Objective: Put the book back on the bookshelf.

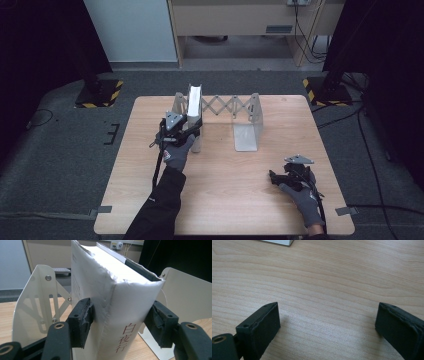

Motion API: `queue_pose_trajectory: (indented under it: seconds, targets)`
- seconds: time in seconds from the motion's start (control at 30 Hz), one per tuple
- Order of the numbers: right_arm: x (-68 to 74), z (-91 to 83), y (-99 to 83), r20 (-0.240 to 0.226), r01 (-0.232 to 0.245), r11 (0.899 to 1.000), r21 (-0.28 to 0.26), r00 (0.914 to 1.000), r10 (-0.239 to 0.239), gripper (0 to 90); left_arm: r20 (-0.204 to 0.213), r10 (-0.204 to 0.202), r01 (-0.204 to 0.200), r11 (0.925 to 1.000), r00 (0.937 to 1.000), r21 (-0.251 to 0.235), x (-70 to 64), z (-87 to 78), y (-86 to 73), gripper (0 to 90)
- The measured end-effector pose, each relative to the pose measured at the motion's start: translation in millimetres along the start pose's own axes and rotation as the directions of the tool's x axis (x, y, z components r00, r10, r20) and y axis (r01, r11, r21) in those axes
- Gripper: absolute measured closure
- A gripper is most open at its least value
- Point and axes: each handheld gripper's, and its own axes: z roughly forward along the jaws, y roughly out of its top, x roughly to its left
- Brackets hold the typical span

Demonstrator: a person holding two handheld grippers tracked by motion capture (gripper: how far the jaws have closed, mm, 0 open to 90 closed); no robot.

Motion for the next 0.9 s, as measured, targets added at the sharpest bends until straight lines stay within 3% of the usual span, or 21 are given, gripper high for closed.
queue_pose_trajectory:
  seconds: [0.47, 0.53, 0.63, 0.77, 0.9]
  targets:
    - [0.1, 0.0, 0.0, 0.000, -0.002, 1.000, -0.001, 1.0000, 0.002, 6.1, 0.016, 0.021, -0.021, 0.9998, 0.9997, 0.004, 1.4, 3.3, 2.2, 36.7]
    - [0.1, 0.0, 0.0, 0.000, -0.001, 1.000, 0.000, 1.0000, 0.001, 6.2, 0.028, 0.017, -0.016, 0.9998, 0.9995, -0.006, 2.5, -2.3, 1.8, 34.4]
    - [0.0, 0.0, 0.0, 0.000, 0.000, 1.000, 0.000, 1.0000, 0.000, 6.2, 0.031, 0.043, -0.043, 0.9991, 0.9986, 0.000, 4.3, -15.7, -1.8, 29.6]
    - [0.2, 0.1, 0.1, 0.001, -0.001, 1.000, 0.000, 1.0000, 0.001, 6.1, 0.044, 0.052, -0.053, 0.9983, 0.9977, 0.023, 8.5, -37.9, -13.8, 25.9]
    - [0.4, 0.1, 0.1, 0.001, -0.002, 1.000, 0.000, 1.0000, 0.002, 6.2, 0.051, 0.058, -0.062, 0.9950, 0.9970, 0.078, 14.6, -58.7, -30.8, 25.3]
